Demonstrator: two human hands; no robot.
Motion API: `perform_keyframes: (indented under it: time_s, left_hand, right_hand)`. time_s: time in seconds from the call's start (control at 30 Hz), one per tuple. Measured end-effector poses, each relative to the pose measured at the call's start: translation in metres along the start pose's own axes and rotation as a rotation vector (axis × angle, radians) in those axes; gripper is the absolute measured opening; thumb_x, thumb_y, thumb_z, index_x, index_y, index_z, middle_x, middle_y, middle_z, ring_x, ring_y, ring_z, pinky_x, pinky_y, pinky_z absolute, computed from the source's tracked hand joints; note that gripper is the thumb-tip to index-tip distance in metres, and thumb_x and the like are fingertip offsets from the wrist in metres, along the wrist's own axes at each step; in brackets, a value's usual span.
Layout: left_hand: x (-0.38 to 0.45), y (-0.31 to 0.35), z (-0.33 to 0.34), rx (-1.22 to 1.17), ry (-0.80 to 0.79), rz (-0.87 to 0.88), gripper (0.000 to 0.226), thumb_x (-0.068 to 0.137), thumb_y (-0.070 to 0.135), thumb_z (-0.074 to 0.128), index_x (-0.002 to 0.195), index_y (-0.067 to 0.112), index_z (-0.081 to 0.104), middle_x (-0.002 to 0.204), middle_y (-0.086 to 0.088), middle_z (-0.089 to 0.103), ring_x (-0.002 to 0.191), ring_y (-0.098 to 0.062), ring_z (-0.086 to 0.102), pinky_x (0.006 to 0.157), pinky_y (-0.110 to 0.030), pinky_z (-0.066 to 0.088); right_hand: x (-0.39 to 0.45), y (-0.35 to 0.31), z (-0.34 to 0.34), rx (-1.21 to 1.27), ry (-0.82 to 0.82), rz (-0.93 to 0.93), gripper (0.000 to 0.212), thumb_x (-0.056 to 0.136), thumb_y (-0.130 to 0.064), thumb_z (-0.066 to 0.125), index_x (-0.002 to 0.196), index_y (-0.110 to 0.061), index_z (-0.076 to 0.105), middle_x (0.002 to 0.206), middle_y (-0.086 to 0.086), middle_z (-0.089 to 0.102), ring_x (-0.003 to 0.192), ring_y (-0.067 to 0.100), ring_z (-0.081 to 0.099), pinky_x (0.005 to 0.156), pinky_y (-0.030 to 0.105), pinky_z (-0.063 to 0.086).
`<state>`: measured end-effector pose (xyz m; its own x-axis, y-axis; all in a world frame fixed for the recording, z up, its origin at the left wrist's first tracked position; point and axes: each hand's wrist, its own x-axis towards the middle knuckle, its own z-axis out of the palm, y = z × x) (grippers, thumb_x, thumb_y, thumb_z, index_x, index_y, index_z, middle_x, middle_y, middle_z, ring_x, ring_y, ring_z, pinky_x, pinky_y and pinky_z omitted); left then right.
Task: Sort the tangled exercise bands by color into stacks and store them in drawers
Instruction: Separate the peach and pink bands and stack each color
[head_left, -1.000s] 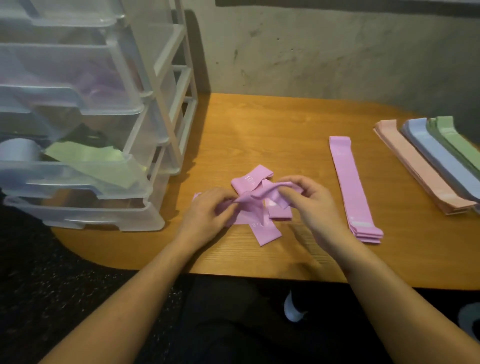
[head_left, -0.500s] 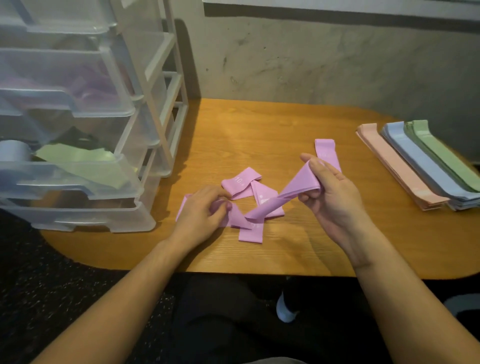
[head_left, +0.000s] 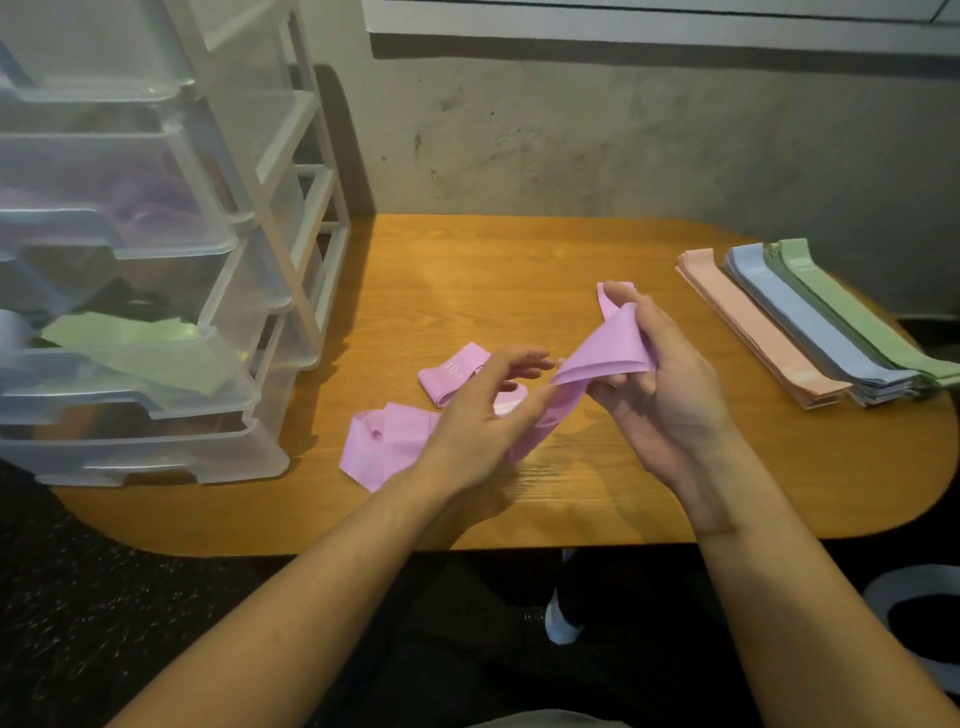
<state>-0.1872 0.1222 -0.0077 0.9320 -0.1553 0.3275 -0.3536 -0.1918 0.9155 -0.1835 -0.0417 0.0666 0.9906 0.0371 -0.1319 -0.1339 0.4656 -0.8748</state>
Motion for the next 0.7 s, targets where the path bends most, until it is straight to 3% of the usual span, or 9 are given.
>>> perform_keyframes:
  time_s: [0.07,0.23,0.3,0.43,0.57,0.67,0.7]
  left_hand:
    - [0.004,0.014,0.013,-0.117,0.013,-0.01,0.032,0.086,0.043,0.063,0.117,0.038,0.057,0.109,0.032,0.064,0.105,0.001,0.062,0.091,-0.019,0.048]
    - [0.011,0.034,0.031,-0.23,0.038,-0.005,0.001,0.089,0.025,0.068,0.089,0.025,0.069,0.083,0.002,0.072,0.078,-0.012,0.064,0.073,-0.029,0.049]
    - [0.014,0.04,0.032,-0.259,0.015,-0.065,0.014,0.088,0.023,0.067,0.078,0.032,0.069,0.073,0.008,0.069,0.068,-0.006,0.059,0.064,-0.023,0.045]
    - [0.017,0.046,0.034,-0.296,-0.078,-0.15,0.028,0.09,0.014,0.072,0.068,0.031,0.066,0.068,0.012,0.065,0.062,-0.003,0.056,0.057,-0.016,0.042]
    - [0.018,0.054,0.036,-0.276,-0.074,-0.177,0.036,0.093,0.029,0.071,0.065,0.028,0.049,0.063,0.009,0.053,0.059,-0.006,0.046,0.054,-0.019,0.035]
    - [0.016,0.062,0.038,-0.374,-0.09,-0.224,0.036,0.083,0.054,0.071,0.068,0.029,0.049,0.075,-0.019,0.057,0.073,-0.023,0.053,0.067,-0.039,0.042]
    - [0.016,0.064,0.038,-0.417,-0.084,-0.243,0.036,0.081,0.056,0.071,0.068,0.029,0.05,0.077,-0.02,0.058,0.074,-0.026,0.054,0.068,-0.042,0.042]
  right_hand:
    - [-0.003,-0.002,-0.001,-0.018,-0.017,-0.004,0.034,0.105,-0.032,0.046,0.125,-0.015,0.067,0.078,0.005,0.046,0.061,0.014,0.042,0.08,0.042,0.047]
    - [-0.008,-0.008,-0.012,-0.127,-0.019,0.006,0.037,0.105,-0.038,0.044,0.124,-0.018,0.068,0.055,0.003,0.041,0.054,0.016,0.038,0.064,0.033,0.037]
    - [-0.01,-0.013,-0.015,-0.183,0.032,-0.02,0.035,0.106,-0.034,0.045,0.121,-0.015,0.069,0.059,0.005,0.05,0.057,0.021,0.042,0.065,0.034,0.041]
    - [-0.013,-0.021,-0.026,-0.209,0.083,-0.064,0.025,0.103,-0.02,0.052,0.122,-0.014,0.067,0.052,-0.004,0.046,0.049,0.01,0.04,0.064,0.03,0.044]
    - [-0.018,-0.029,-0.034,-0.097,0.002,-0.065,0.035,0.087,-0.02,0.069,0.121,-0.021,0.062,0.073,-0.001,0.054,0.062,0.01,0.048,0.071,0.029,0.047]
    - [-0.026,-0.035,-0.039,-0.105,-0.113,-0.076,0.05,0.079,-0.018,0.072,0.127,-0.018,0.06,0.096,0.005,0.063,0.086,0.016,0.06,0.087,0.039,0.05]
    - [-0.028,-0.038,-0.041,-0.113,-0.148,-0.08,0.052,0.079,-0.014,0.071,0.129,-0.017,0.059,0.105,0.007,0.065,0.095,0.018,0.063,0.09,0.039,0.05]
